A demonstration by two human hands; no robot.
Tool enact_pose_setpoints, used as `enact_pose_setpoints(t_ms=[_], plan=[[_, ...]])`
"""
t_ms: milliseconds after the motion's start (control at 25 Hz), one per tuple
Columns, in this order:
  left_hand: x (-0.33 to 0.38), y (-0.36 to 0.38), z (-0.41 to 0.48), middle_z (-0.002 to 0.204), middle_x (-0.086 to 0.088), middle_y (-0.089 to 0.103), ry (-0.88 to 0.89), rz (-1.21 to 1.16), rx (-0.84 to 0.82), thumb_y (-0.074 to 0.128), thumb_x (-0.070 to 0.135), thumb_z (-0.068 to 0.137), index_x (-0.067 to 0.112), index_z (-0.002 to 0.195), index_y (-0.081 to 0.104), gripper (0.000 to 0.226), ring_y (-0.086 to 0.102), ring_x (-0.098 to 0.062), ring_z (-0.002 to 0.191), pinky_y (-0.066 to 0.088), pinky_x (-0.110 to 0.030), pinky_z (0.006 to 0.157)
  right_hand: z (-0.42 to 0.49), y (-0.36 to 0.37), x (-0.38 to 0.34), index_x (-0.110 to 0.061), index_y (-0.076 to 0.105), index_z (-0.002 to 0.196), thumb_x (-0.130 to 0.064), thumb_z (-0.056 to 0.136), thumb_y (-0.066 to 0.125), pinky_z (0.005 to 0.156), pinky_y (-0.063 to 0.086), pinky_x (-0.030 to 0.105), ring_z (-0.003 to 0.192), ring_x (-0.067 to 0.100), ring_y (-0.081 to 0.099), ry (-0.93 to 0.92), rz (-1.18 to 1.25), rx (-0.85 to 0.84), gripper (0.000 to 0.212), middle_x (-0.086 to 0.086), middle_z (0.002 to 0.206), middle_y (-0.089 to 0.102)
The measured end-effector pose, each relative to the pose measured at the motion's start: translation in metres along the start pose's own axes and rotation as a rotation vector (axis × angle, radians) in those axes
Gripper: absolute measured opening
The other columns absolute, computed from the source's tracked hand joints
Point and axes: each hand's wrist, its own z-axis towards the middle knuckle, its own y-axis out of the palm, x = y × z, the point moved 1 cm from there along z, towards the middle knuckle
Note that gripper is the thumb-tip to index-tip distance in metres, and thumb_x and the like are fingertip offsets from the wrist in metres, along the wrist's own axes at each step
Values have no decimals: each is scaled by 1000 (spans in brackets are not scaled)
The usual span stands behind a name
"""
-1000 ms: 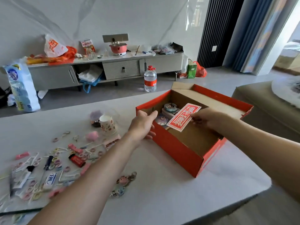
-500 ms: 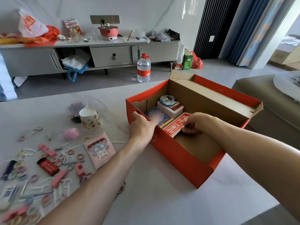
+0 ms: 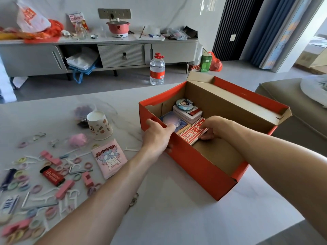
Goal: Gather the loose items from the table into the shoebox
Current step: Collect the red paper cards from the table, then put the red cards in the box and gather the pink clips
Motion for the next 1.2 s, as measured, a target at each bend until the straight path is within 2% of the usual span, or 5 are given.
enact_pose_setpoints(t_ms=[200,440,840,1040,1200], plan=[[2,-2,-3,98,-6,64,-30,-28,-46,56,44,95,14,131,29,54,68,-17,65,55,-27,46,-17,-8,3,2,50,118,-12,93,62,92,54,35,101,28,68,-26,126,12,31,19,112,66],[3,-54,-40,87,-11,58,36,-66,-149,59,23,94,15,139,38,50,61,-19,60,53,-31,55,-119,2,-1,-2,60,99,-12,94,57,38,41,17,50,12,51,-433,158,51,11,8,69,55],[-55,-240,-144,82,-10,67,46,69,7,54,7,93,14,104,66,17,64,-16,59,51,-28,51,-282,135,39,-9,69,102,-11,92,59,53,51,18,69,14,64,-924,-449,-280,15,7,90,71],[-116,-315,-127,105,-7,71,-42,255,195,61,14,92,14,115,66,24,65,-21,89,50,-33,75,-253,213,-5,-12,62,115,-23,89,62,89,49,36,105,26,59,-1165,-829,5,28,12,118,63],[-146,-331,-86,109,-1,66,-26,501,210,64,22,92,18,124,61,32,55,-8,74,37,-22,56,-213,261,-95,-16,44,138,-39,89,62,100,41,42,121,34,46,-1265,-928,296,57,17,135,47]])
